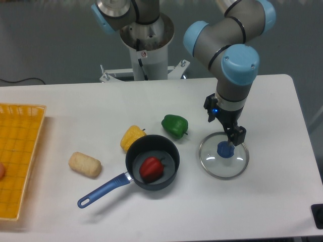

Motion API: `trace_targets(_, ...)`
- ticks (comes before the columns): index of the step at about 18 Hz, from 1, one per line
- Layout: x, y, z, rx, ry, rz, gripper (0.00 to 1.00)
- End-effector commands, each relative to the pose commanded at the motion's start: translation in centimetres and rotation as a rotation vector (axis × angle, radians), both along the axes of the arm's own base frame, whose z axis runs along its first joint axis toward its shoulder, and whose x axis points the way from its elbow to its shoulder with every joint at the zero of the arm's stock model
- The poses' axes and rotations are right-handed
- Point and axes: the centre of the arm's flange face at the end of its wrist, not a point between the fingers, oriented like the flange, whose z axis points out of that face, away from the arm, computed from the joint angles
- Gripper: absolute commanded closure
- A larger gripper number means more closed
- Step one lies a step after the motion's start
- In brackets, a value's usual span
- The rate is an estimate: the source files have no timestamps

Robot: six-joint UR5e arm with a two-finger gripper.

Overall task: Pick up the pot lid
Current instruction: 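Lower the gripper down onto the blue knob of the glass lid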

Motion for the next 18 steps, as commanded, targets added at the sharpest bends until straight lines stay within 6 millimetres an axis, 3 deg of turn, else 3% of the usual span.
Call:
trace_targets(6, -0.5, -0.2, -0.6, 0.001, -0.009, 0.011, 0.00)
trace_targets(9, -0.4, -0.5, -3.5, -0.024, -0.045, 0.028, 0.00)
trace_targets(11, -2.0, -2.2, -4.4, -0.020, -0.049, 0.063, 0.00)
trace_targets(15, -3.5, -4.2, -4.8, -0.021, -0.052, 0.104, 0.00)
trace_targets(18, -4.8, -5.7, -6.3, -0.033, -0.073, 0.142, 0.00)
